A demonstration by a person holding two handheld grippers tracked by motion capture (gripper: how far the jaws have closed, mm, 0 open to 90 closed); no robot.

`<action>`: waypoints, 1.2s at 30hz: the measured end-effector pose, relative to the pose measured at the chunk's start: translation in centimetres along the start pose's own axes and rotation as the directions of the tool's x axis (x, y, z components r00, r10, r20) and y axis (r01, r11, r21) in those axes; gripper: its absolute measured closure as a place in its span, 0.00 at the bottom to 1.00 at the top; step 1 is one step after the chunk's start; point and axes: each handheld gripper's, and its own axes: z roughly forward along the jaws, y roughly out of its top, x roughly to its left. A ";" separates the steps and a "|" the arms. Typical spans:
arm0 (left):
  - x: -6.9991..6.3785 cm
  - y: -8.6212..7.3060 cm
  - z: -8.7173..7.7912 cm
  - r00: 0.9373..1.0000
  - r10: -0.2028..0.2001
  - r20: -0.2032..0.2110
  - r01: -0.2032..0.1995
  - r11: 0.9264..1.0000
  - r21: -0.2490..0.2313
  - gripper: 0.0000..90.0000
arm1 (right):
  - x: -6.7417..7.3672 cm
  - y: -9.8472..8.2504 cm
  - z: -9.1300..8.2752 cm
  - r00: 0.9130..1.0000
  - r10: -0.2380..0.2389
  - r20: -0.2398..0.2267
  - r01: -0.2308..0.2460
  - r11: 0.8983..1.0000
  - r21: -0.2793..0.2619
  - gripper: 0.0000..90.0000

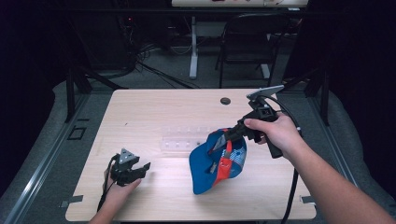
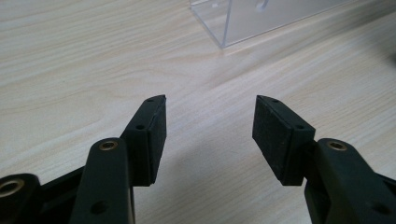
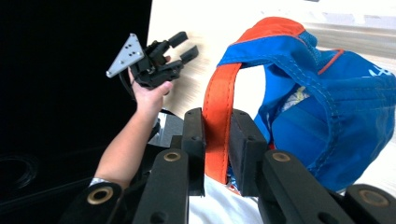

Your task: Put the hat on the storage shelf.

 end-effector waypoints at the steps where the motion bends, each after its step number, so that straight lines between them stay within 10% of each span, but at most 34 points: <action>1: -0.1 0.0 -0.1 1.000 -0.005 0.002 0.005 1.000 -0.001 0.50 | 0.2 0.1 0.0 1.000 0.000 -0.012 0.000 1.000 -0.002 0.86; 14: -3.0 0.5 -0.2 0.995 0.047 0.087 -0.044 0.998 -0.038 0.50 | 1.4 0.6 -0.5 0.995 -0.060 -0.083 0.055 0.997 -0.060 0.87; 23: -7.8 1.5 -1.0 0.972 0.162 0.170 -0.142 0.983 -0.120 0.50 | 1.4 1.1 -0.6 0.992 -0.047 -0.113 0.038 0.996 -0.084 0.87; 36: -8.9 2.2 -1.8 0.963 0.166 0.211 -0.132 0.977 -0.166 0.52 | 2.0 1.9 -0.8 0.994 -0.045 -0.102 0.033 0.992 -0.120 0.87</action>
